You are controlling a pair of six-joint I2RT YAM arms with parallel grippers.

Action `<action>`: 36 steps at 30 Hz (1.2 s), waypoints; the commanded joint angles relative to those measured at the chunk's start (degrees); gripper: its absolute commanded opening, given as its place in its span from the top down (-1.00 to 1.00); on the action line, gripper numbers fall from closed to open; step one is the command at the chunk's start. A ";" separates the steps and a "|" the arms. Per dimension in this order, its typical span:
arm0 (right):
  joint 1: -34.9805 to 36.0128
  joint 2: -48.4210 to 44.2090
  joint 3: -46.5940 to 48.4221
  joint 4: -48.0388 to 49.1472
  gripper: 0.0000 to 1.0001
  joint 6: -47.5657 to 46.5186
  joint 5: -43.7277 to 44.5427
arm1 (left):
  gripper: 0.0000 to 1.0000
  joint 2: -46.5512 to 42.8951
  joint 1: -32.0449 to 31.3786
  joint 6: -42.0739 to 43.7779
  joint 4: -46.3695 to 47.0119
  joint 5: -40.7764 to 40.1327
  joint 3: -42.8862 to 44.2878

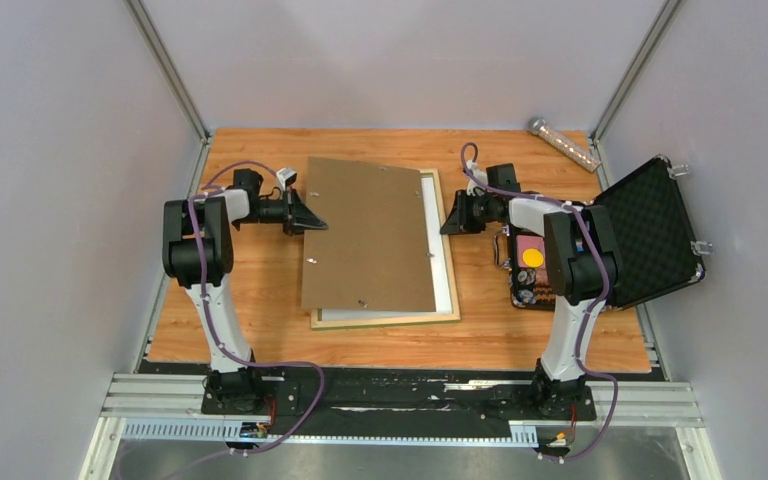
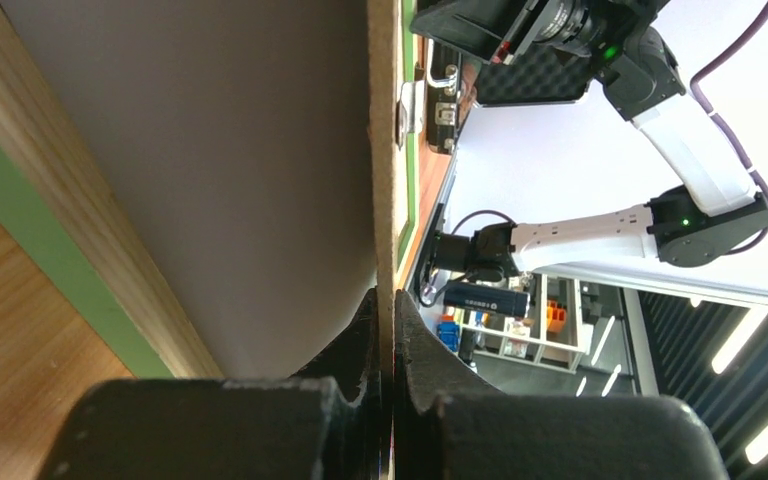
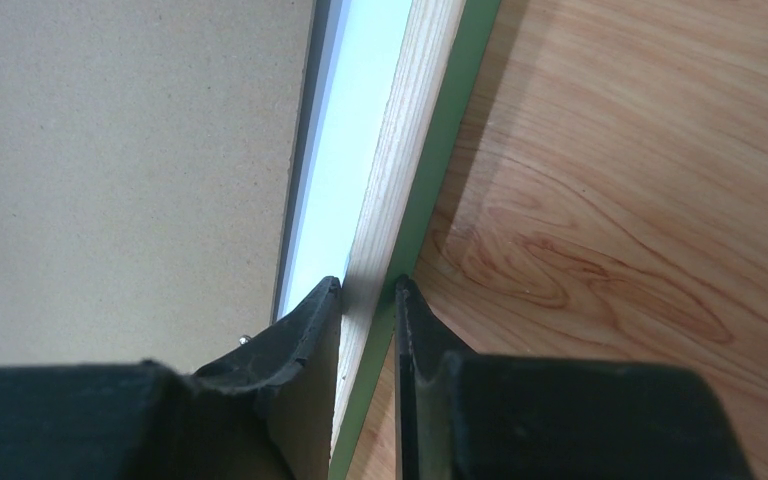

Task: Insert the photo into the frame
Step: Place the photo frame item in the photo frame.

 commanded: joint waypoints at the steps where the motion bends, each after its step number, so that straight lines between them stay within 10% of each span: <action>1: -0.02 -0.77 -0.65 -3.34 0.89 -0.91 -0.63 | 1.00 -1.13 -0.14 -4.35 10.48 -0.26 -0.94; 18: -0.04 -0.19 -0.48 -3.42 0.87 -0.48 -0.59 | 1.00 -1.68 -3.37 -14.78 19.91 0.54 -4.78; 36: 1.62 -3.28 3.05 -7.30 0.40 -3.27 12.50 | 1.00 -3.16 -2.70 1.27 0.90 1.13 -0.39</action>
